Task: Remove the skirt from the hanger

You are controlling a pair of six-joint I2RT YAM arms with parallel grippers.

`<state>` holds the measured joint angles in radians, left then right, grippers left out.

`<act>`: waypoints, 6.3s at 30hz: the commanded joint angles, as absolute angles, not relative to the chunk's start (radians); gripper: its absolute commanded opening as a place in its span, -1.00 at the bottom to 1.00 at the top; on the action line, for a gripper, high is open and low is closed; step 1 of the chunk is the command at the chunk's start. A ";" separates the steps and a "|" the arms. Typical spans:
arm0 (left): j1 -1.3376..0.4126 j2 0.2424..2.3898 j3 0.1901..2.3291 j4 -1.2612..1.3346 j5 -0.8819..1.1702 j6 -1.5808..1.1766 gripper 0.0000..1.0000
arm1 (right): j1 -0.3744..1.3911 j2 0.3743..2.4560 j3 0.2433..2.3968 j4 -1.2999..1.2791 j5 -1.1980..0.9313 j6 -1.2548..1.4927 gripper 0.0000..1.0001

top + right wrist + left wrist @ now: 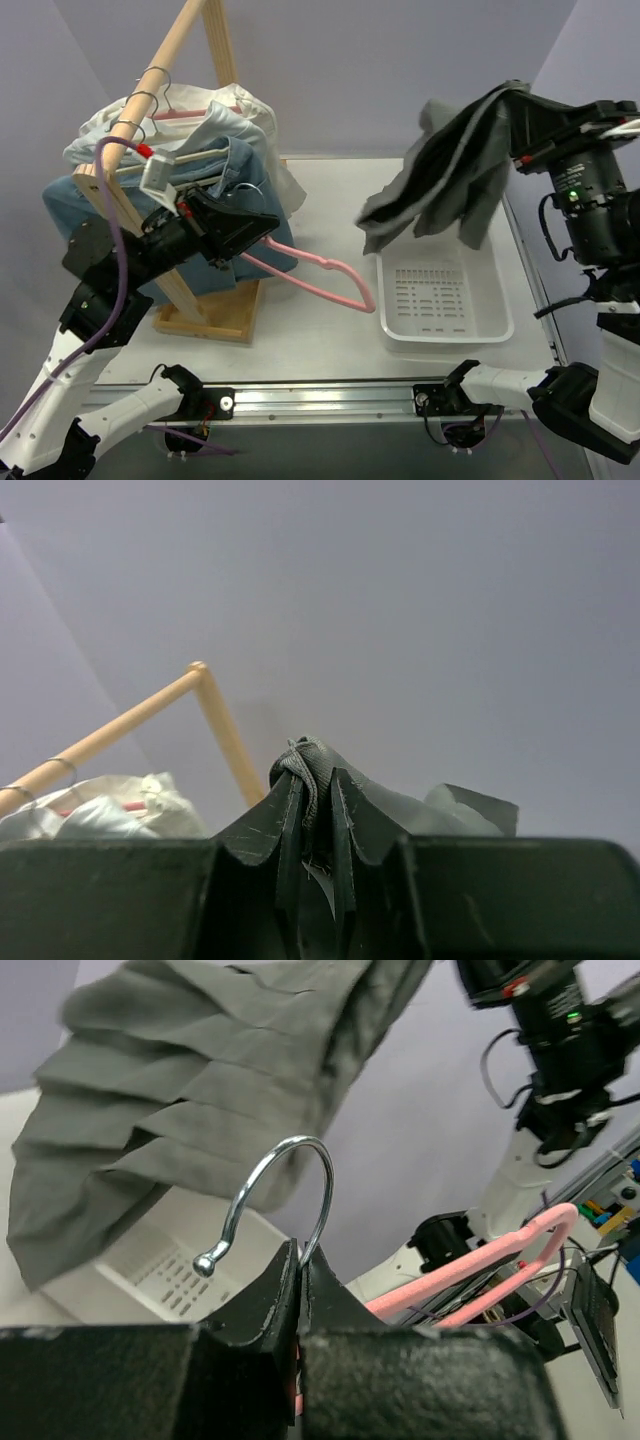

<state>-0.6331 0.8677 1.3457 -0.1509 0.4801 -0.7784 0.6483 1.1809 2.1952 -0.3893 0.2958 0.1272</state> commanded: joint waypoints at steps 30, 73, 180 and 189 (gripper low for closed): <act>-0.630 0.900 1.295 -0.278 0.500 -0.654 -0.95 | 0.554 0.948 1.284 -0.389 0.933 0.374 -1.00; -0.629 0.962 1.305 -0.434 0.410 -0.509 -0.95 | 0.370 1.109 1.207 -0.470 0.366 0.316 -0.59; -0.630 0.509 1.078 -0.683 0.222 -0.390 0.91 | 1.022 1.052 1.811 -0.772 -0.439 0.221 -1.00; -0.630 0.434 1.020 -0.634 0.320 -0.417 1.00 | 1.022 1.149 1.982 -0.724 -0.413 0.160 -1.00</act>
